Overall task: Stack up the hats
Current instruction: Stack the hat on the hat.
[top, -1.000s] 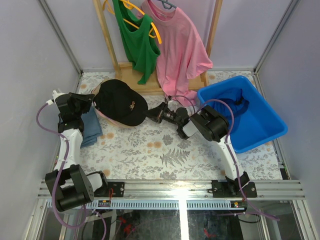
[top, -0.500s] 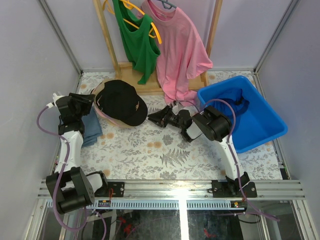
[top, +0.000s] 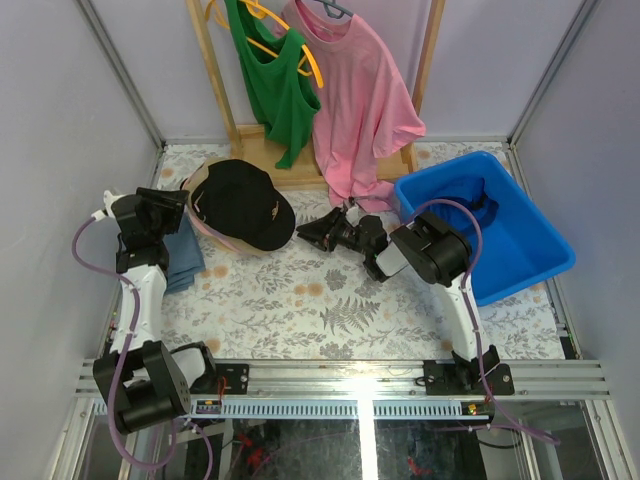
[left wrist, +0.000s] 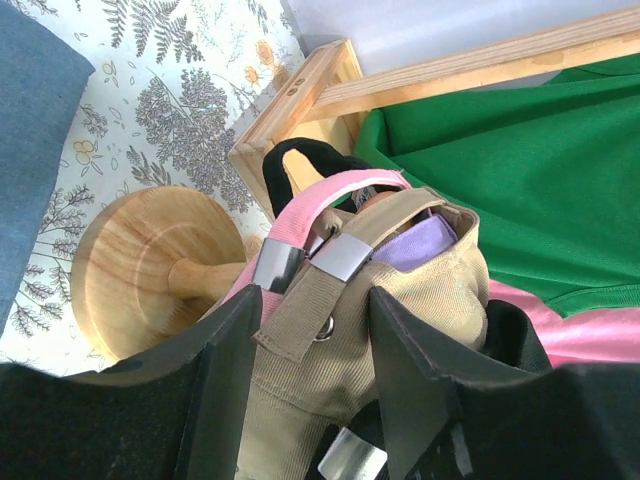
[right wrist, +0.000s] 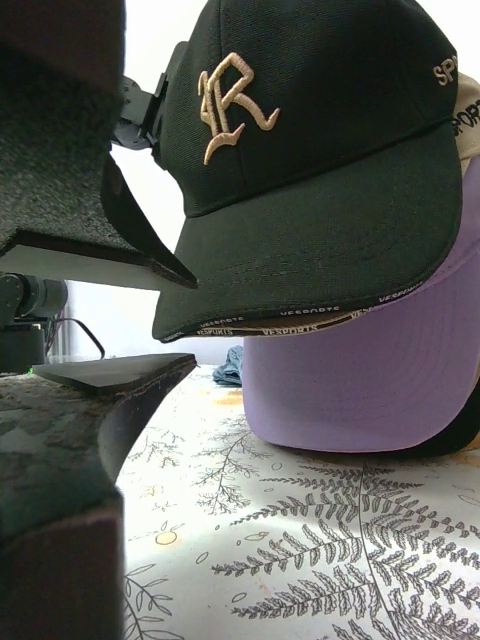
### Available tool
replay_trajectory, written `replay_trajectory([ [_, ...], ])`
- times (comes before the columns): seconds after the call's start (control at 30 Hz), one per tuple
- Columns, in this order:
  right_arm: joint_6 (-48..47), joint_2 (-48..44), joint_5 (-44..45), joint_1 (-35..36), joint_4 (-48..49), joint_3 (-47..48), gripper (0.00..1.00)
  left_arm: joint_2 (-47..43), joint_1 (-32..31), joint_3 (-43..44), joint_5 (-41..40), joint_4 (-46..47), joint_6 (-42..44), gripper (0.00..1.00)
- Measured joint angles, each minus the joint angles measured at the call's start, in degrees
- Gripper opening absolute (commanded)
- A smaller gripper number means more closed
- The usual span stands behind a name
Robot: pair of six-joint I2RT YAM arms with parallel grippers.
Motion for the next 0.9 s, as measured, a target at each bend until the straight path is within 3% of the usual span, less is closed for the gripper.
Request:
replay_trajectory([
  [0.43, -1.8, -0.6, 0.0, -0.3, -1.6, -1.6, 0.39, -3.3, 0.0, -0.7, -2.4, -3.0, -0.4, 0.58],
  [0.9, -2.8, -1.9, 0.0, -1.3, -2.7, -2.0, 0.39, -10.7, 0.3, -3.6, 0.2, -1.1, -2.8, 0.61],
])
